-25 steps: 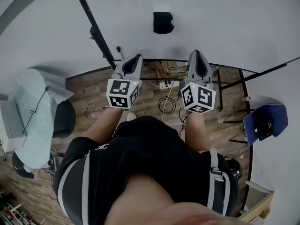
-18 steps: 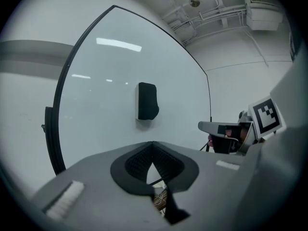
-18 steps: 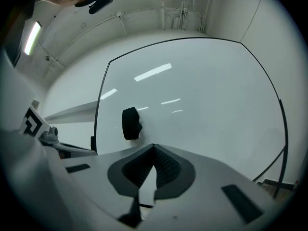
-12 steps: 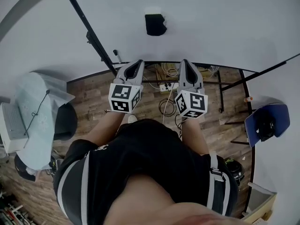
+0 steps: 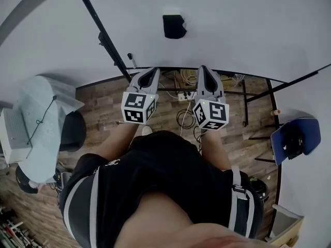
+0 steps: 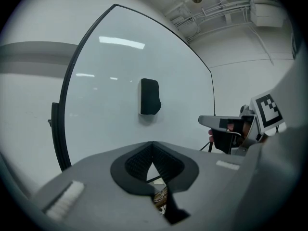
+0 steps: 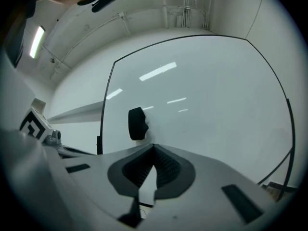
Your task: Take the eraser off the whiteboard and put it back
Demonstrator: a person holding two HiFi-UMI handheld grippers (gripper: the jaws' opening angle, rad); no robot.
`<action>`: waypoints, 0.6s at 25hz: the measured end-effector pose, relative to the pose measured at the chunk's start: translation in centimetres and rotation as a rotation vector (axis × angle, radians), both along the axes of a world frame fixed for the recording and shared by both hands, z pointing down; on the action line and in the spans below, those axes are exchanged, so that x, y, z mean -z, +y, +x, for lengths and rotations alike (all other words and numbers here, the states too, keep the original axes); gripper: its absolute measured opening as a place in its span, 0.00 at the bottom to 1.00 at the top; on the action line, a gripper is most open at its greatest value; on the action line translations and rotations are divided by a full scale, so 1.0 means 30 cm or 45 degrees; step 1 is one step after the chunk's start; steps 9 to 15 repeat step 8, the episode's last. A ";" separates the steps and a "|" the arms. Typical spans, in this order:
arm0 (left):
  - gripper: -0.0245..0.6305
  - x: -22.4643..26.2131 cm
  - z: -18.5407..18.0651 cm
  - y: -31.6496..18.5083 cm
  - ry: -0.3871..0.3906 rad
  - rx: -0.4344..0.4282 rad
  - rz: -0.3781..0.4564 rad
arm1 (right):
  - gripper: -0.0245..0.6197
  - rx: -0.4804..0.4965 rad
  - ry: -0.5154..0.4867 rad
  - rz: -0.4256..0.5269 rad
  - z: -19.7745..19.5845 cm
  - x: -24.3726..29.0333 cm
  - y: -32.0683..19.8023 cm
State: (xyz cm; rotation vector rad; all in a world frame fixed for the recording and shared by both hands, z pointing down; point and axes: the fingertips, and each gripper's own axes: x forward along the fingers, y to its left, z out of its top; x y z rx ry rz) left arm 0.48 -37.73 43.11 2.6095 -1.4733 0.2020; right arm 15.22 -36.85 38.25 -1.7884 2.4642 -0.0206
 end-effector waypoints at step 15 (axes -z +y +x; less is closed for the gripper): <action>0.05 -0.001 0.003 0.021 -0.001 0.004 0.001 | 0.05 0.015 0.007 -0.021 -0.010 -0.013 0.021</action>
